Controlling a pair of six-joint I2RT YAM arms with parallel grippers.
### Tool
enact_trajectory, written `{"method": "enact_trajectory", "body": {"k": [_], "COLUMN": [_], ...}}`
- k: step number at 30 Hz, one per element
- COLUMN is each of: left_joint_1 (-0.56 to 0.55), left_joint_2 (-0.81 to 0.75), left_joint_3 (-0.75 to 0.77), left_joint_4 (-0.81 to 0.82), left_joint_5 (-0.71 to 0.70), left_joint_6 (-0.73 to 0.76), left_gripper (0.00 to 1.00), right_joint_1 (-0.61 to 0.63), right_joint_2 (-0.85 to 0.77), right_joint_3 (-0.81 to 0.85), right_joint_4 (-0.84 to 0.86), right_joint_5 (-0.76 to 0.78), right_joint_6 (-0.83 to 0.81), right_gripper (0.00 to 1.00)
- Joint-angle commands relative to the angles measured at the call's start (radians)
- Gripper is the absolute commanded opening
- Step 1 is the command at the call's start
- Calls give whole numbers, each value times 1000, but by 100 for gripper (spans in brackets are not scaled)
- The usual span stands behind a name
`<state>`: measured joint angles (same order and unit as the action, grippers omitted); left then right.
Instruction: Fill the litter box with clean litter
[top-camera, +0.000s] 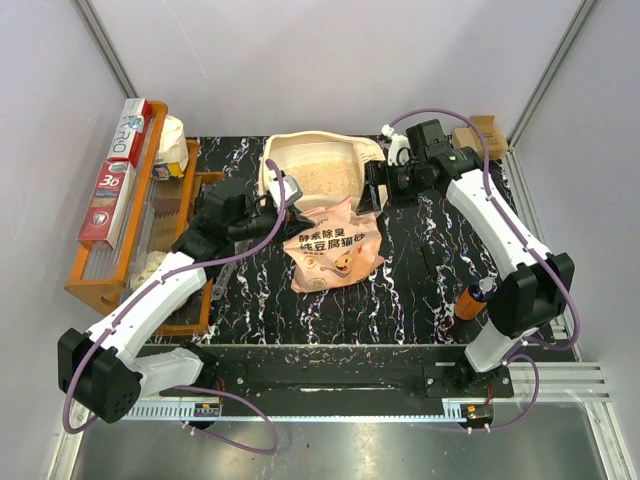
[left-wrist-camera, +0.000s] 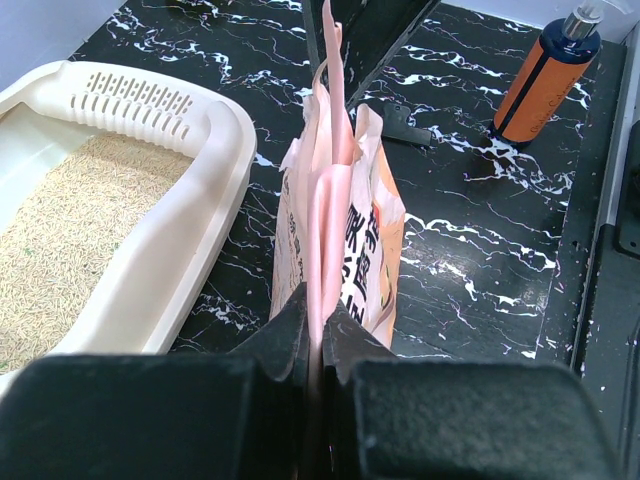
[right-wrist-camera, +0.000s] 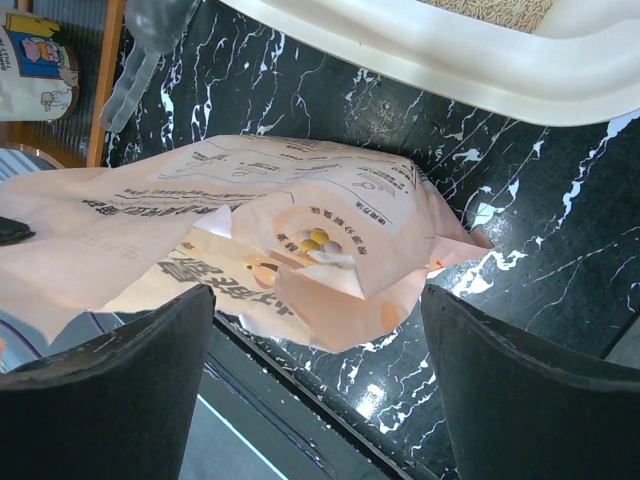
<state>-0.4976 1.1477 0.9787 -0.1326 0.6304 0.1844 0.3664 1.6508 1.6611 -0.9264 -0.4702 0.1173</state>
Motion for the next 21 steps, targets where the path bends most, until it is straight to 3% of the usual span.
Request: {"method": "enact_trajectory", "body": {"k": [1,11,13,21], "left_joint_1": [1,1,1,1], "left_joint_2": [-49,-60,-63,-75], "left_joint_3": [15,2,-6,-25], "left_joint_4": [122,129,129,177], "left_joint_5": [9,-1,-15,-37], "left_joint_6": [-5,-14,-20,-43], "left_gripper": [0,0,0,0], "right_joint_1": [20,140,170,189], "right_joint_2": [38,115,115,49], "right_joint_3": [5,23,25,-43], "right_joint_4": [28,15,6,-2], "right_joint_5": [-16,204,368,744], "right_joint_6": [5,36,64,50], "right_gripper": [90,99,100,100]}}
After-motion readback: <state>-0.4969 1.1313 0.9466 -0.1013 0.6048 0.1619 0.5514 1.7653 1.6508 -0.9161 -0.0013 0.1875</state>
